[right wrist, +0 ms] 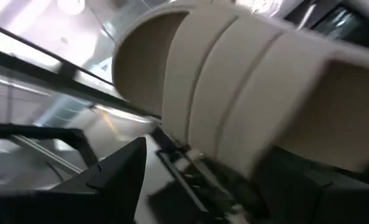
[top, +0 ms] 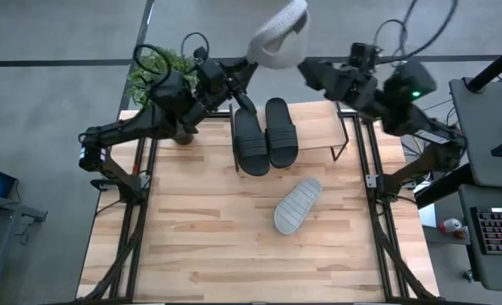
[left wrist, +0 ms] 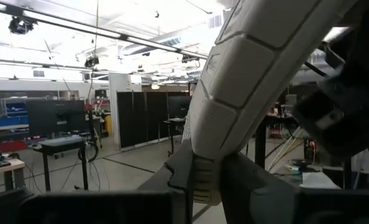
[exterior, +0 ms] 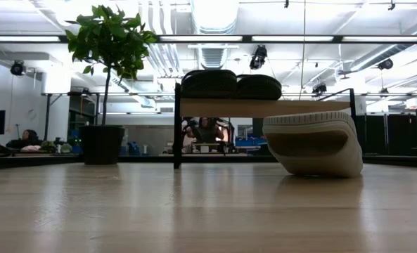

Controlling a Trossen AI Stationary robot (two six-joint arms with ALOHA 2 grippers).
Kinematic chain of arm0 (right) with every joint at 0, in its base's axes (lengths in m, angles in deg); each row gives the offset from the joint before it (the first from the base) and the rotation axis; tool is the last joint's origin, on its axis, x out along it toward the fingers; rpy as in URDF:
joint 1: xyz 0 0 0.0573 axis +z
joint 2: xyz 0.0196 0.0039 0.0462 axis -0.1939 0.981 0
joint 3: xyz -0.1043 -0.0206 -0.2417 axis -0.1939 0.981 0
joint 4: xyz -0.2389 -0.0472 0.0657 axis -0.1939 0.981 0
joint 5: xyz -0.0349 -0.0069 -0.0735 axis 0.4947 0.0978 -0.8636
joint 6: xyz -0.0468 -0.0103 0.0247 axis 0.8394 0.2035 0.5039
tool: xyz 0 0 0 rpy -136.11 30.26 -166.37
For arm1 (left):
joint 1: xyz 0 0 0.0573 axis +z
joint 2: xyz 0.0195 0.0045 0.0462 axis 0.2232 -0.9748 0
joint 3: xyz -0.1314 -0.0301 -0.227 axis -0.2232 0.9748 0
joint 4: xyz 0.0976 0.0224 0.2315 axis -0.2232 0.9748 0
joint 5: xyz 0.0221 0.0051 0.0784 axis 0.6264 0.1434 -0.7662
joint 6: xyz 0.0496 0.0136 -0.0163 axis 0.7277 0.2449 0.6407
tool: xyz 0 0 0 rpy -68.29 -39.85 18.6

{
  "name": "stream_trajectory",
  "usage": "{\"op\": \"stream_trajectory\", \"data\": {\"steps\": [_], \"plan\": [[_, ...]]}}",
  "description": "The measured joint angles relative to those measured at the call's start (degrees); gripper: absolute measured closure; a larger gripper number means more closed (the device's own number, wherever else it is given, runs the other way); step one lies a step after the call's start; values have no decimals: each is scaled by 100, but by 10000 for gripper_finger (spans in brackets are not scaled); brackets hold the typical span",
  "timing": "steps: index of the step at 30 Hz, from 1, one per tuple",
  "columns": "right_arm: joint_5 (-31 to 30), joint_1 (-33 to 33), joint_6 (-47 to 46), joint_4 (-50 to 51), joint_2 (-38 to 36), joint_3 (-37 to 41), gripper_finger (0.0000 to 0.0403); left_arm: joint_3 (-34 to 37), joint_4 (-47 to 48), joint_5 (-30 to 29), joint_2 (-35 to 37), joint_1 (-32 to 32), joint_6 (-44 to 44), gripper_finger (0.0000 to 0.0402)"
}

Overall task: Pick and place slides into the shelf
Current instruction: Put the right gray slide on the shelf

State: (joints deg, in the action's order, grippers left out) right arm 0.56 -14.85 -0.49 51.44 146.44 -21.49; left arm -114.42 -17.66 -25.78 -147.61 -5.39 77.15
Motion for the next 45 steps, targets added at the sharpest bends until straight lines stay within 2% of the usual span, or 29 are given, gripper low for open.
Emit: {"op": "stream_trajectory", "data": {"steps": [4, 7, 17, 22, 29, 36, 45], "plan": [[-291, 6, 416, 497, -369, -10, 134, -1, -107, -192, 106, 1, -153, 375], [-409, 5, 582, 689, -540, -26, 134, -5, -114, -168, 127, 6, -724, 375], [-418, 1, 772, 1242, -689, -11, 144, 72, 646, 951, 27, -22, -2489, 376], [-405, -10, 1109, 1973, -858, -9, 148, 76, 1192, 1390, 27, -50, -3178, 376], [-463, -10, 1353, 2713, -1129, -17, 154, 153, 1187, 2269, 31, -50, -4335, 376], [-427, -10, 1723, 2765, -1287, -13, 157, 258, 1196, 2923, 27, -79, -5286, 376], [-129, -8, 1813, 2831, -1257, -15, 163, 409, 1430, 3013, -136, -120, -6087, 376]]}}
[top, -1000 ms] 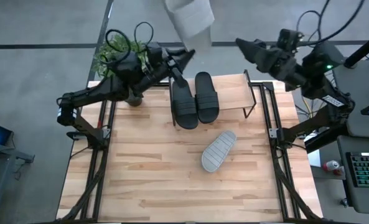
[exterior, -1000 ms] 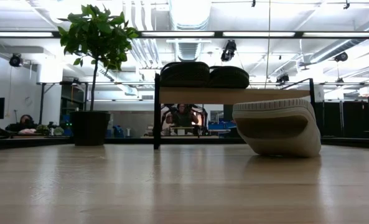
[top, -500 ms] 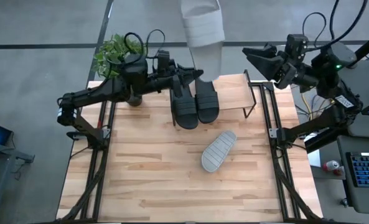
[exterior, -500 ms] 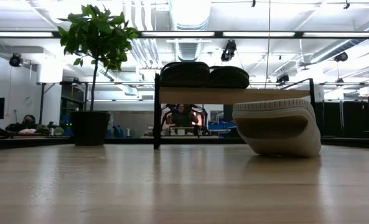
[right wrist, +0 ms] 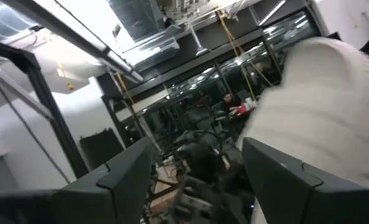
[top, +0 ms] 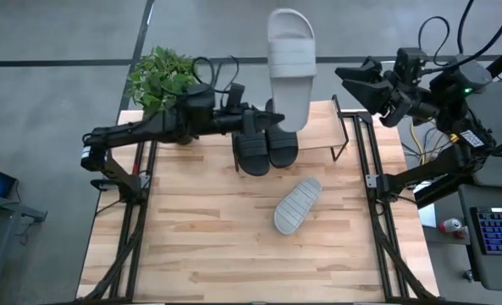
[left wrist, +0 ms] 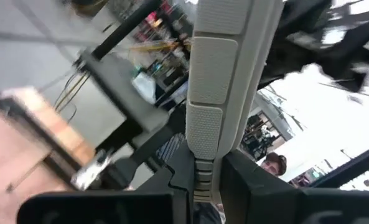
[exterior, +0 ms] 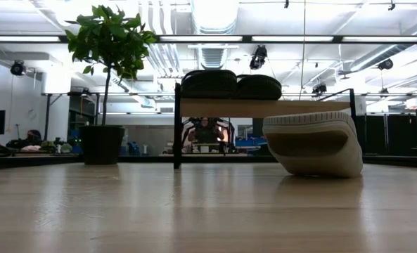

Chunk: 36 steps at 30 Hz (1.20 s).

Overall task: Pick and place slides into the shelf
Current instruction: Put the right gray slide on the shelf

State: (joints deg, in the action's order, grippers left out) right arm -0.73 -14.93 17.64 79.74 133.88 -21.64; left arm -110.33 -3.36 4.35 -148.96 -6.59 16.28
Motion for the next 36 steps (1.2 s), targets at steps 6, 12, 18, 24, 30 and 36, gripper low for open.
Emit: {"op": "stream_trajectory", "data": {"steps": [6, 12, 18, 24, 30, 36], "plan": [[184, 11, 150, 18, 17, 0, 166, 558, -549, 21, -161, -31, -597, 376], [198, 11, 176, 27, -135, -11, 165, 1726, -2457, -200, -154, -37, -1563, 376], [200, 11, 217, 61, -173, -11, 164, 2570, -3450, -566, -213, -28, -2418, 376], [331, 13, 234, 48, -75, -12, 167, 2745, -3394, -714, -302, -33, -2801, 377], [498, 13, 188, 5, 78, -11, 164, 2658, -3261, -783, -459, -5, -2985, 377], [583, 176, 191, 9, 158, -13, 169, 2652, -3243, -739, -637, 40, -3231, 377]]}}
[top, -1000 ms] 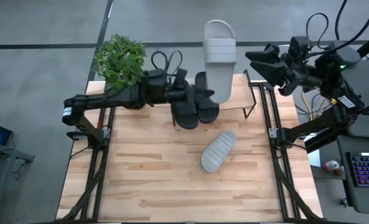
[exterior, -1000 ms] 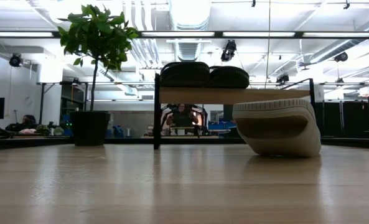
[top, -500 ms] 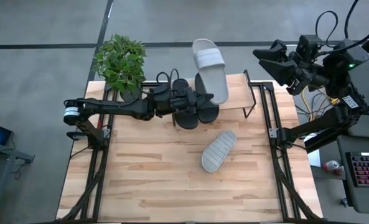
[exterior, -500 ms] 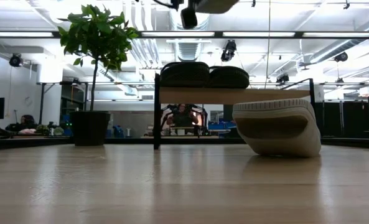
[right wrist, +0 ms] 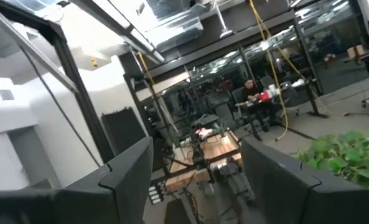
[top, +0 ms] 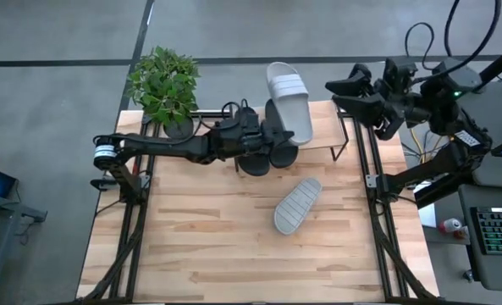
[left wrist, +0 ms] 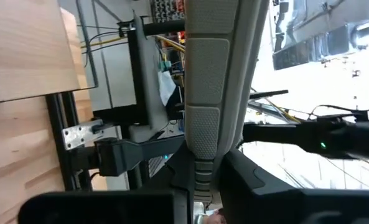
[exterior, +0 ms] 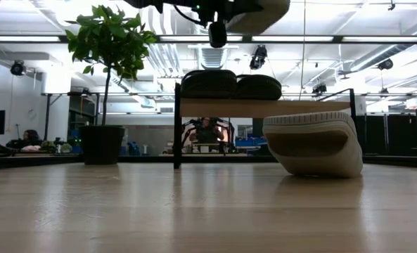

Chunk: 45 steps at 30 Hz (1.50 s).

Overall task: Pick and place slides into the shelf
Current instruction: Put the right gray slide on the shelf

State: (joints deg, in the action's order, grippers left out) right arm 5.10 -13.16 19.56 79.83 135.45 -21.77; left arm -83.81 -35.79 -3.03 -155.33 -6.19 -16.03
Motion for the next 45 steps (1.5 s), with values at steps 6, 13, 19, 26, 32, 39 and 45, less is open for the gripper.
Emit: {"op": "stream_trajectory", "data": {"steps": [6, 13, 19, 26, 32, 39, 45], "plan": [[0, 134, 9, -28, 24, 0, 170, -235, 786, 82, -158, 35, -156, 377], [0, 304, 64, -35, 24, 2, 170, -763, 1387, 135, -229, 153, -140, 378], [-2, 442, 131, -55, 45, 2, 170, -912, 1692, 270, -230, 309, -8, 378], [-4, 462, 190, -131, 48, 4, 170, -874, 1758, 263, -343, 349, -20, 378], [-2, 466, 218, -291, 48, 7, 170, -1348, 1592, 782, -886, 342, -152, 378], [0, 535, 128, -297, 50, 6, 170, -2208, 1741, 839, -1415, 351, -29, 378], [-2, 654, 106, -295, 50, 7, 170, -2683, 2367, 958, -1790, 356, -206, 378]]}}
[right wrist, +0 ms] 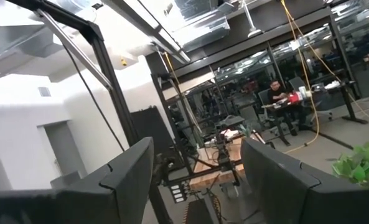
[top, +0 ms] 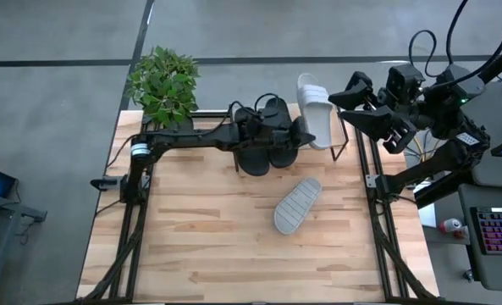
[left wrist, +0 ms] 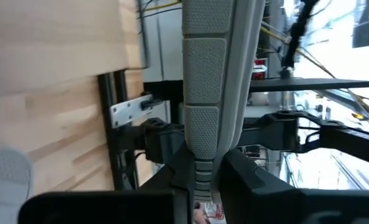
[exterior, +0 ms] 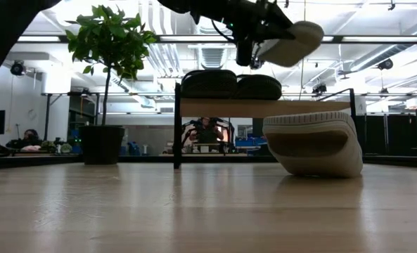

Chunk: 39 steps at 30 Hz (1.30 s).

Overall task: Pick and place slides into the shelf
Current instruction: Put the right gray slide on the shelf

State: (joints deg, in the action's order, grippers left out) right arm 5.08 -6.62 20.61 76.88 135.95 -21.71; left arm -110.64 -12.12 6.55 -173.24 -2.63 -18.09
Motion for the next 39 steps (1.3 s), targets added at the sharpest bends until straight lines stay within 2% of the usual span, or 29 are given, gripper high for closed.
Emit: {"op": "stream_trajectory", "data": {"steps": [4, 12, 39], "plan": [[2, 22, 0, -2, -2, 0, 170, -76, 154, 11, -23, -2, -104, 378], [28, 20, 0, 0, -20, 0, 170, -81, 784, -88, 167, 158, 217, 378], [20, 210, 114, -2, -17, 0, 170, 125, 917, -74, 166, 249, 217, 378]]}}
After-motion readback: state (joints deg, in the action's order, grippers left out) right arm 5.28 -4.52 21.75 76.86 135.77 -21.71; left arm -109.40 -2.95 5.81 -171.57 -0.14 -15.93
